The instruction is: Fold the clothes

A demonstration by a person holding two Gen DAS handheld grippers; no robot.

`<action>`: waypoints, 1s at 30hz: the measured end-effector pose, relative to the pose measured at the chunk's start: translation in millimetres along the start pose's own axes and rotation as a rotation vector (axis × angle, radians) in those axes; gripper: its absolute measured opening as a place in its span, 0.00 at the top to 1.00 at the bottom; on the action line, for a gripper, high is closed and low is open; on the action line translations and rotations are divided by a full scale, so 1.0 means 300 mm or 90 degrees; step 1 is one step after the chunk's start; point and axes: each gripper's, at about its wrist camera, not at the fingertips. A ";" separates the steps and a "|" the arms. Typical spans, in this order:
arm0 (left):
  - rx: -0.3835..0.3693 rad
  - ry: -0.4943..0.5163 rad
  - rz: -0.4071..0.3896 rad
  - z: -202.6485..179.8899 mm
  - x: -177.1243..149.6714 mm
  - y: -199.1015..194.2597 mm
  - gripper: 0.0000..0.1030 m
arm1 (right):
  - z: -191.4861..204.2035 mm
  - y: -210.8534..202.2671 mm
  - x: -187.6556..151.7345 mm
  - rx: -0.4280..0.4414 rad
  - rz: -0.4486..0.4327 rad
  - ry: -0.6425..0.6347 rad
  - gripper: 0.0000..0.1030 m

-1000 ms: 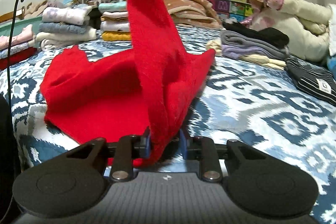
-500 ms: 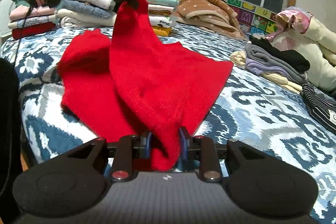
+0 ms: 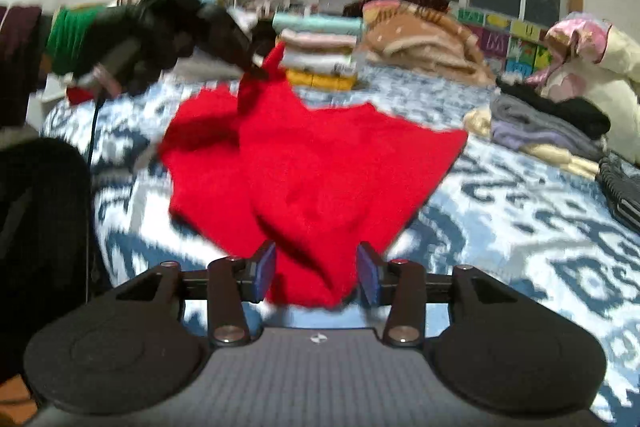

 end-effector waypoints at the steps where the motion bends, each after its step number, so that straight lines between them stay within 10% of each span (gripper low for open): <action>1: -0.003 0.001 -0.004 -0.002 -0.004 -0.009 0.97 | 0.012 0.008 0.005 -0.013 -0.016 -0.007 0.56; 4: -0.016 0.000 -0.019 -0.007 -0.014 -0.034 0.97 | 0.049 0.056 0.010 -0.025 -0.029 -0.029 0.46; 6: -0.019 0.001 -0.022 -0.010 -0.018 -0.037 0.97 | 0.064 0.127 -0.004 0.001 0.060 -0.045 0.44; 19: -0.048 0.022 -0.097 -0.062 -0.045 -0.139 0.97 | 0.020 0.057 0.014 0.031 0.050 -0.041 0.47; 30: -0.020 -0.073 -0.025 0.067 -0.058 0.014 0.97 | 0.050 0.093 0.014 0.016 0.067 -0.086 0.45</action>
Point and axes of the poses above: each gripper's, at about its wrist camera, not at the fingertips, and y roughly the way its jaws point, z to its left, x to its top, and after that the axes turned 13 degrees about -x, right-handed
